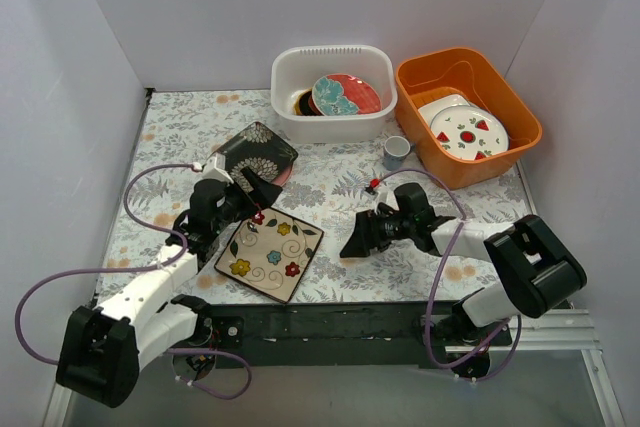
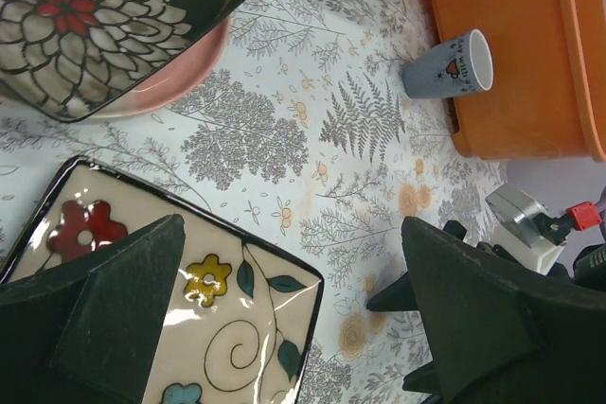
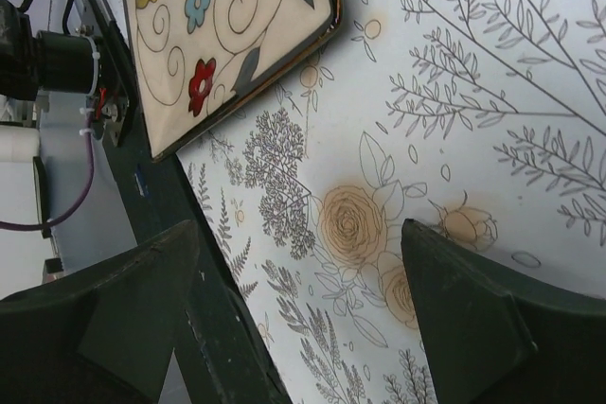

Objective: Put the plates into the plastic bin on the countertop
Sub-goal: Move the plate to the center of the board.

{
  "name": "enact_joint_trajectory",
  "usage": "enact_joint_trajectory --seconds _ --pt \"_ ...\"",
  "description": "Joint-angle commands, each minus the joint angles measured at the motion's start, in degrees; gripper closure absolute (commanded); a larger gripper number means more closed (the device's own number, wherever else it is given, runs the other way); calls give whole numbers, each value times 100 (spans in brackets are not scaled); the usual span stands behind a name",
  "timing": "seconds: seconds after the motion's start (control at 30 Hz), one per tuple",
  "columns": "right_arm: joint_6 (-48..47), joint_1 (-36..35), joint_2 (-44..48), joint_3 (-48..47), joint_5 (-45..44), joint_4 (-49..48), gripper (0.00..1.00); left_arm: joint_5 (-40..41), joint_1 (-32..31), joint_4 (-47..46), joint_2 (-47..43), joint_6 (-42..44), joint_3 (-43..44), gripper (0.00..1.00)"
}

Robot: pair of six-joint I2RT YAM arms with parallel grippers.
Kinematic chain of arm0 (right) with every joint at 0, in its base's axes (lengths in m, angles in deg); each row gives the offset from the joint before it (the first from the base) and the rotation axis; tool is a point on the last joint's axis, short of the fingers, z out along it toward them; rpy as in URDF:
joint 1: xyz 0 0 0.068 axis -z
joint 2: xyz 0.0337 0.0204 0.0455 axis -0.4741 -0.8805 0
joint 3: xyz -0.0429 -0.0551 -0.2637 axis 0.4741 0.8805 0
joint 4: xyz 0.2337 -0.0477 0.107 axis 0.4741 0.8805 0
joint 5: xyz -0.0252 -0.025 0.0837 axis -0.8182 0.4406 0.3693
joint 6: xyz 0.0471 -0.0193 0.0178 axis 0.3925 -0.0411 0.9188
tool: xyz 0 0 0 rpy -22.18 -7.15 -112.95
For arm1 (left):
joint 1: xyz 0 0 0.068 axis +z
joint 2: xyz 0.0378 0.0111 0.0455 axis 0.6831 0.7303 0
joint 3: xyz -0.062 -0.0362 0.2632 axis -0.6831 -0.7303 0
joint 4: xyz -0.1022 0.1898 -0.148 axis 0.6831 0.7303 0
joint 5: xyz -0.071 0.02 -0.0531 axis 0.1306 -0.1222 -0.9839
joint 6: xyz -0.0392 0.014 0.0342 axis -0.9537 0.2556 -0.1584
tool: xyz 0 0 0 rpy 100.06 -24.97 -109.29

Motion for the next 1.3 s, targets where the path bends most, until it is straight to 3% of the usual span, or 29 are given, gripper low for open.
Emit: enact_joint_trajectory --seconds 0.0,0.27,0.67,0.97,1.27 --pt "200 -143 -328 -294 -72 -531 6 627 17 433 -635 -209 -139 2" --pt "262 -196 -670 -399 77 -795 6 1225 26 1497 -891 -156 55 2" --pt "701 -336 -1540 -856 -282 -1209 8 1261 26 1937 -1401 -350 -244 2" --pt "1079 -608 -2112 -1339 -476 -1270 16 1304 26 1911 -1471 -315 -341 2" --pt "1202 -846 -2692 -1752 -564 -1226 33 1313 26 1753 -1471 -130 -323 2"
